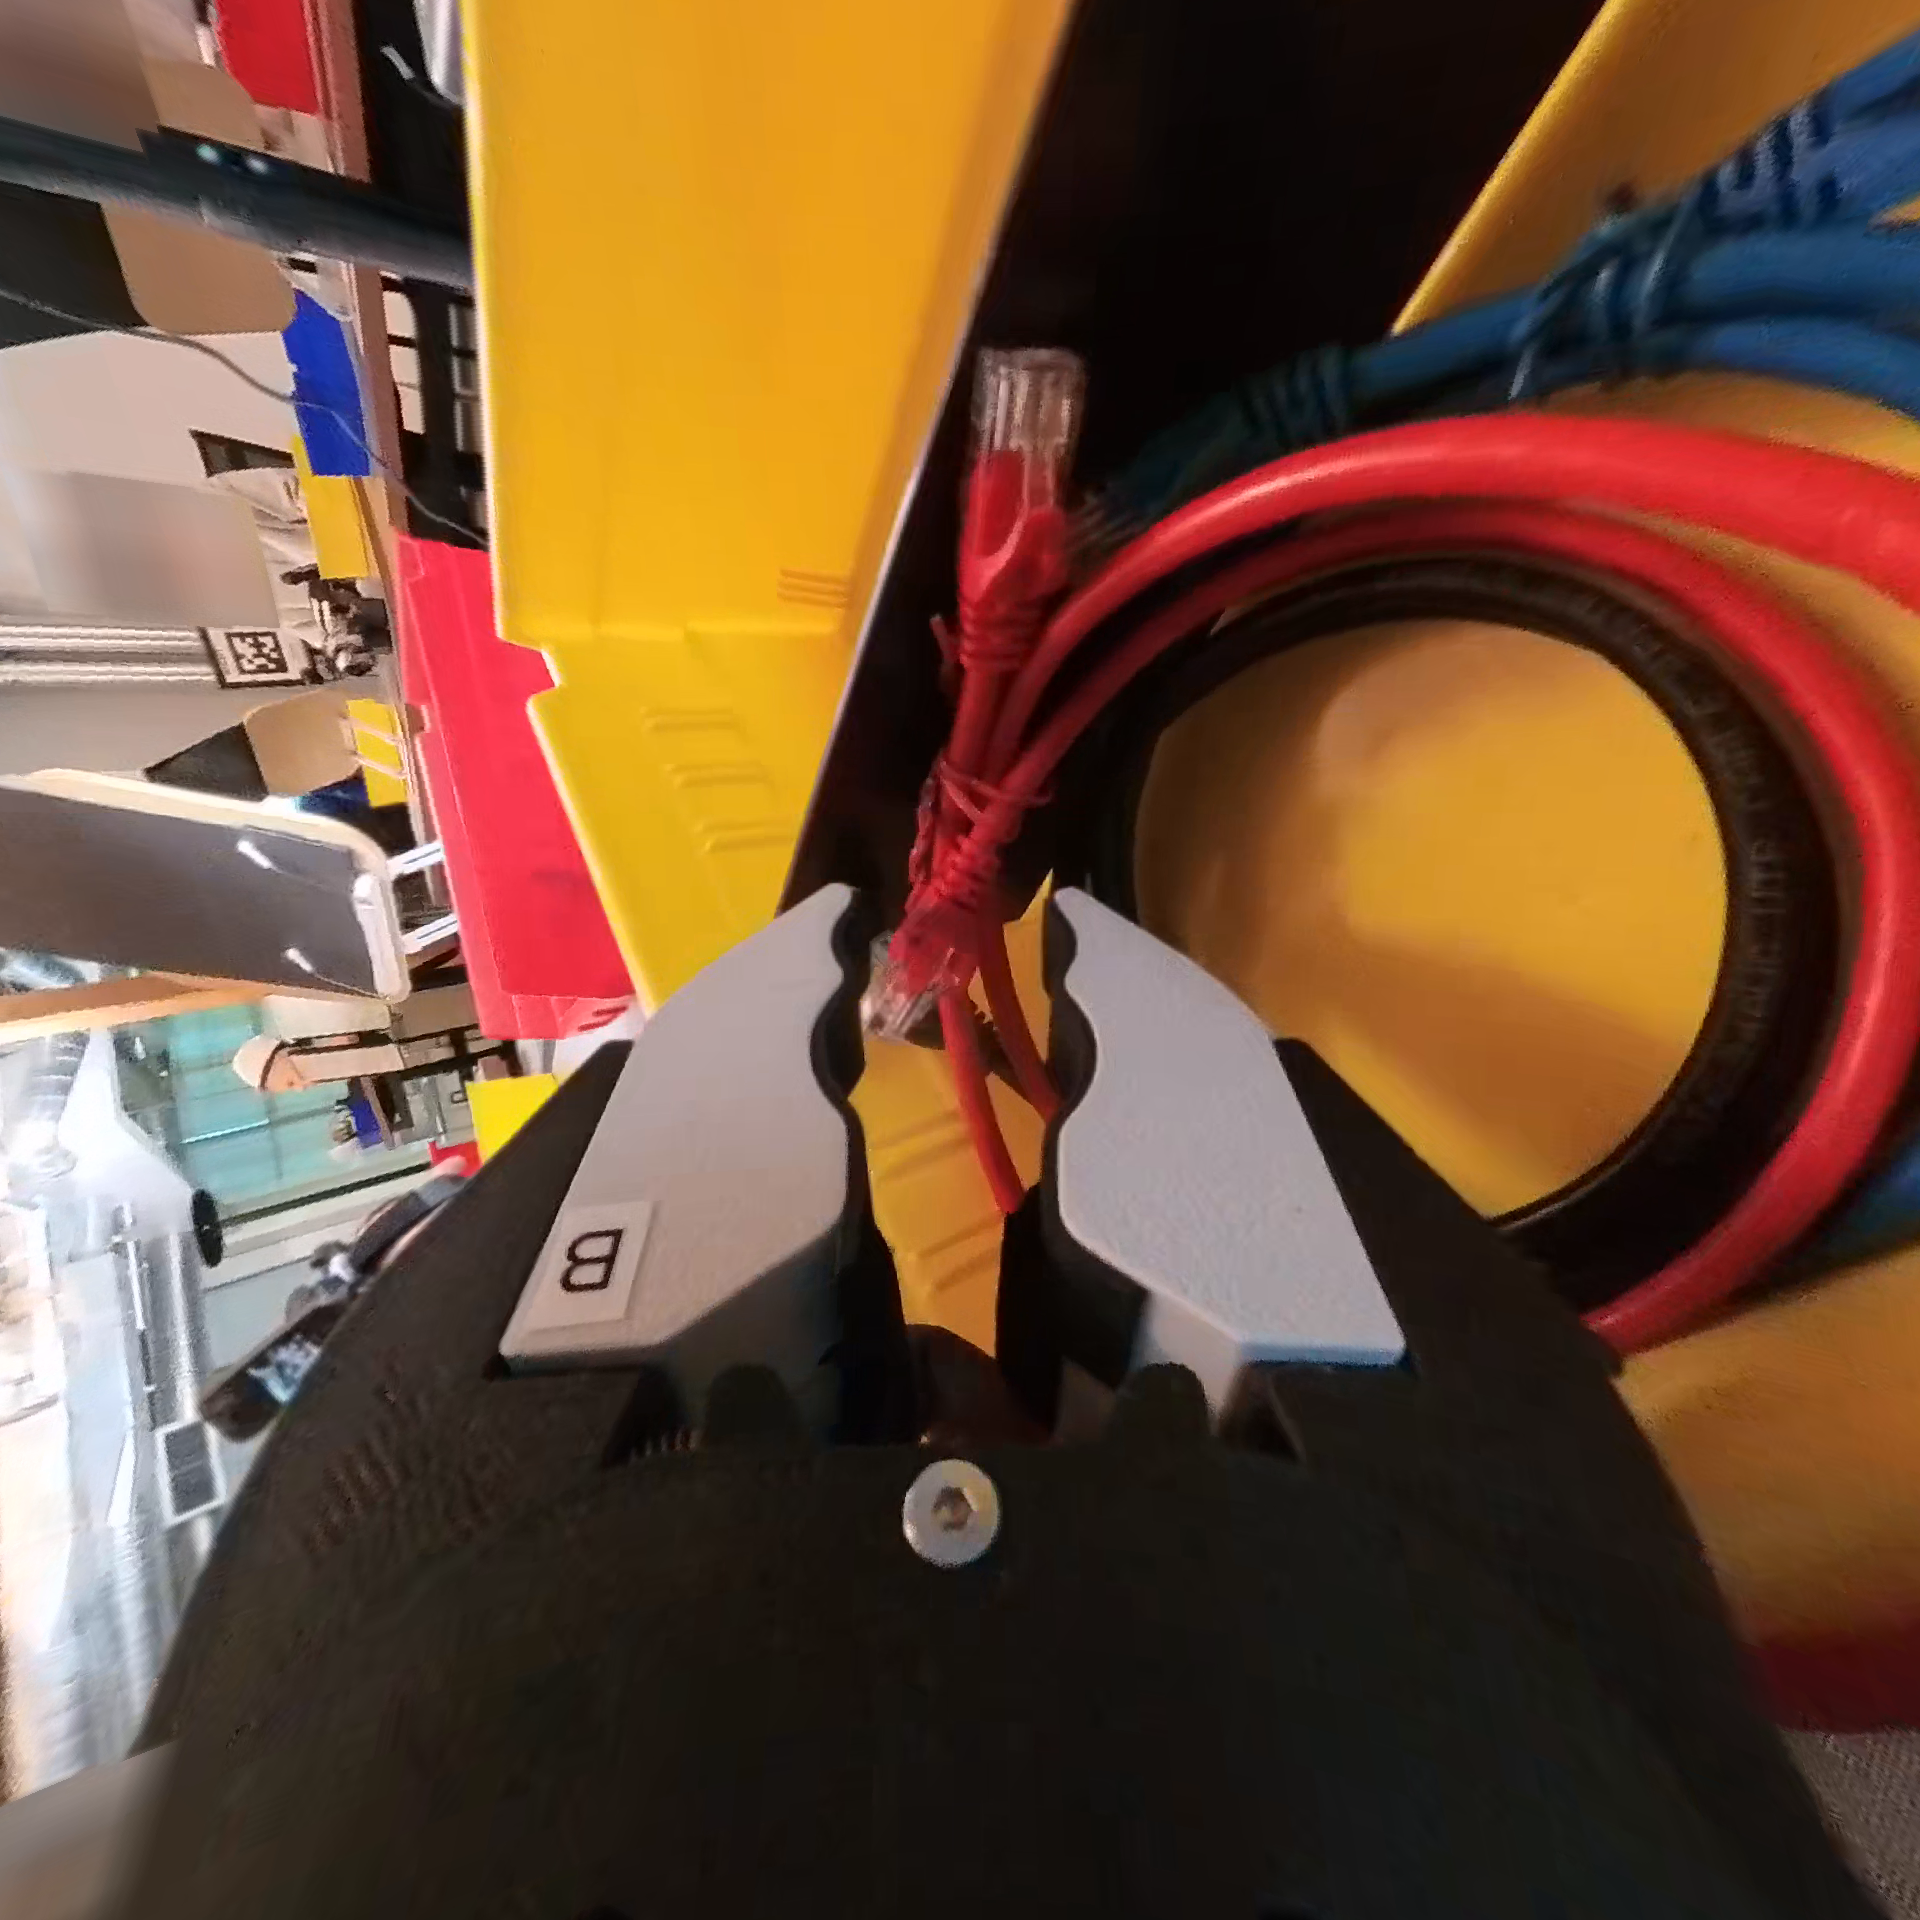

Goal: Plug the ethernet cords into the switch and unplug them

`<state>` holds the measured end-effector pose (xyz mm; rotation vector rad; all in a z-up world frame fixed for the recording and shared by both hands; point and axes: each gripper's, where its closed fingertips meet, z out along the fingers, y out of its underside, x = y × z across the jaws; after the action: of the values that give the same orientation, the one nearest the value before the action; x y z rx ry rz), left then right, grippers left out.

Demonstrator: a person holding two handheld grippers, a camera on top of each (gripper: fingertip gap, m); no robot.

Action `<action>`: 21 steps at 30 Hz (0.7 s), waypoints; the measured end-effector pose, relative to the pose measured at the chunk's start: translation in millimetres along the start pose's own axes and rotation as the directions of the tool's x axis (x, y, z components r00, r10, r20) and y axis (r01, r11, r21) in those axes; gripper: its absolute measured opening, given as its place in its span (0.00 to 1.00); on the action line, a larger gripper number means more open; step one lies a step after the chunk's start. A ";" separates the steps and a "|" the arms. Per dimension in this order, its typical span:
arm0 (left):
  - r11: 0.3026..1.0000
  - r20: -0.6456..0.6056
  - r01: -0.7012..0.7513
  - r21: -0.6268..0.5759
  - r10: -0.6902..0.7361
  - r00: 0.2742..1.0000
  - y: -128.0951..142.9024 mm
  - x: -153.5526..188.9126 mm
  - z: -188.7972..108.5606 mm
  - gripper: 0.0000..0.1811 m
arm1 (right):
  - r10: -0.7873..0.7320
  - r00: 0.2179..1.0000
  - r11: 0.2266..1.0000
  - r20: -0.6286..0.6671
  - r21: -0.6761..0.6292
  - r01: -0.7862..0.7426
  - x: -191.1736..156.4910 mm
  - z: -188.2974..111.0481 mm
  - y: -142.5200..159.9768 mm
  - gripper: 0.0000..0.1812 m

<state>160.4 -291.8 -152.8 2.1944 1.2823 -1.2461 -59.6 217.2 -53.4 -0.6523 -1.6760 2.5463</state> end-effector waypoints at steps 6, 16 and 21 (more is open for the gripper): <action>0.999 0.046 -0.032 -0.011 0.033 0.998 -3.1 -5.5 3.7 0.08 | 0.008 1.000 1.000 -0.004 0.007 -0.008 1.6 -0.7 -0.7 0.36; 0.990 0.346 0.086 0.111 -0.120 0.931 -10.1 -69.3 -65.4 0.06 | 0.002 1.000 1.000 -0.011 0.003 -0.002 2.5 -1.0 0.1 0.35; 0.927 0.557 0.075 0.367 -0.284 0.780 -46.1 -108.8 -142.3 0.05 | -0.032 0.999 1.000 -0.005 -0.002 0.032 -0.8 -1.1 1.2 0.35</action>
<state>173.5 -237.1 23.4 1.6269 1.0799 -2.1519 -58.2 217.4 -54.6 -0.6267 -1.6740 2.5198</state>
